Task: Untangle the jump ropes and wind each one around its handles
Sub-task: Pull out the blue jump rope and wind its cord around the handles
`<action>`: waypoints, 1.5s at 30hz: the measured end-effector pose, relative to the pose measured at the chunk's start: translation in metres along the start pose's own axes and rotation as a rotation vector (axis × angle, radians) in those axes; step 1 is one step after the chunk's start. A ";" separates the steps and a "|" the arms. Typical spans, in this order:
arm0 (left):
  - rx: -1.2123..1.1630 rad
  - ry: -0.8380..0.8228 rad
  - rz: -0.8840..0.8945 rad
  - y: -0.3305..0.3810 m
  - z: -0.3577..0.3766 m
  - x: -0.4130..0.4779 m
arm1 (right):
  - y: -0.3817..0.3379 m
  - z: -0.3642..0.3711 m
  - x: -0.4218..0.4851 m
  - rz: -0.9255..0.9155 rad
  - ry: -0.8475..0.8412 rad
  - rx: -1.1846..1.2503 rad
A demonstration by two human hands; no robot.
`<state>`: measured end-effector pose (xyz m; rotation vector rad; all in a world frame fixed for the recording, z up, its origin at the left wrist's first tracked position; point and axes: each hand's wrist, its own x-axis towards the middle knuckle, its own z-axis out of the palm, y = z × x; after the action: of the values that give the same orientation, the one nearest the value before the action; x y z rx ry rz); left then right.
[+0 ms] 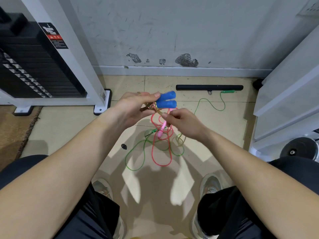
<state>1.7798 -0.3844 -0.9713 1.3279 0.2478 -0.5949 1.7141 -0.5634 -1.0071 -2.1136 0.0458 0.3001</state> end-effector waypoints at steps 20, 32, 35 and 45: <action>0.943 0.064 0.415 -0.016 0.014 0.011 | -0.025 -0.014 0.007 0.229 0.114 0.497; 0.536 0.056 0.204 -0.017 0.011 0.009 | -0.019 0.010 0.001 0.109 0.310 0.349; 0.685 0.159 0.289 -0.020 0.013 0.011 | -0.021 0.012 -0.002 0.055 0.290 0.149; 0.196 0.381 0.290 -0.029 0.026 0.015 | -0.034 0.043 -0.018 -0.068 0.442 0.134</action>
<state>1.7720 -0.4169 -0.9963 1.6298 0.3044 -0.1193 1.6937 -0.5110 -0.9964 -2.0066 0.2461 -0.2098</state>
